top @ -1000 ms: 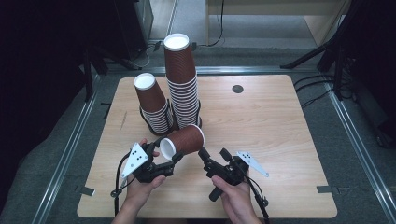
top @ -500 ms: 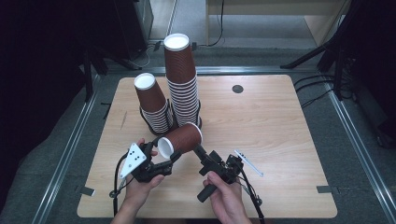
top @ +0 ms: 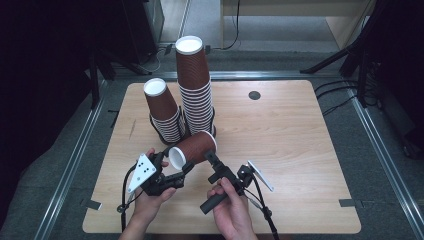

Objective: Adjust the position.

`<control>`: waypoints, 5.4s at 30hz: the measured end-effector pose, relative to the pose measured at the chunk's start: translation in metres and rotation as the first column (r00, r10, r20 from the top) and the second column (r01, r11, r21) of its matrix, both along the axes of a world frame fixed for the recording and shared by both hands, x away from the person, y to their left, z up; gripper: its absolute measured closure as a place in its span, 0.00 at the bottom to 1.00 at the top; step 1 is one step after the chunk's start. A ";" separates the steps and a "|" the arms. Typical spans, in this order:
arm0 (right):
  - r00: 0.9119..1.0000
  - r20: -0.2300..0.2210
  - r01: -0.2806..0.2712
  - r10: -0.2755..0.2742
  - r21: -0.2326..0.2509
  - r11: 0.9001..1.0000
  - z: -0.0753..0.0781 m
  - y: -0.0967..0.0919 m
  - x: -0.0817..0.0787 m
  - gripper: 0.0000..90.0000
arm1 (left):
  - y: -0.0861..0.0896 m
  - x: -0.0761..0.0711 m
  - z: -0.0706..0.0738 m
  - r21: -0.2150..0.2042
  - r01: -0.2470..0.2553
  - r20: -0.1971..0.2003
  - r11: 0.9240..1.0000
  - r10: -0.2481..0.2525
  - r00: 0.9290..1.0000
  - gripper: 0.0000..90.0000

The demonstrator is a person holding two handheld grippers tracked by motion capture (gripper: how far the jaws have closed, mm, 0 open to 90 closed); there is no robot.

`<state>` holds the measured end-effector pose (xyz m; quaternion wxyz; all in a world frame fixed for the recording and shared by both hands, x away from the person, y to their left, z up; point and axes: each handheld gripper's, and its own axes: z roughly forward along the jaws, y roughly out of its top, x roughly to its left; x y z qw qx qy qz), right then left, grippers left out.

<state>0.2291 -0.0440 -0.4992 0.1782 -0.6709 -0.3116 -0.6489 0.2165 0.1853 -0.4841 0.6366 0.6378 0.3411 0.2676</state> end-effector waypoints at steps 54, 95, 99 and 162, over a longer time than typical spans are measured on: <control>0.991 -0.134 0.022 0.015 0.268 0.963 -0.006 0.018 0.021 0.09 | -0.010 -0.004 -0.003 0.047 0.087 0.044 0.995 -0.089 0.995 0.27; 0.996 -0.040 0.079 -0.074 0.169 0.982 -0.001 0.004 0.022 0.14 | -0.009 -0.005 -0.001 0.086 0.083 -0.035 0.993 -0.080 0.996 0.04; 0.995 -0.022 0.096 -0.094 0.139 0.986 0.000 0.001 0.023 0.14 | -0.008 -0.005 -0.001 0.091 0.077 -0.036 0.993 -0.074 0.997 0.04; 0.872 0.472 0.384 -0.129 -0.497 0.778 0.031 -0.019 0.016 0.14 | 0.000 -0.001 -0.006 0.087 0.046 -0.063 0.995 -0.040 0.997 0.04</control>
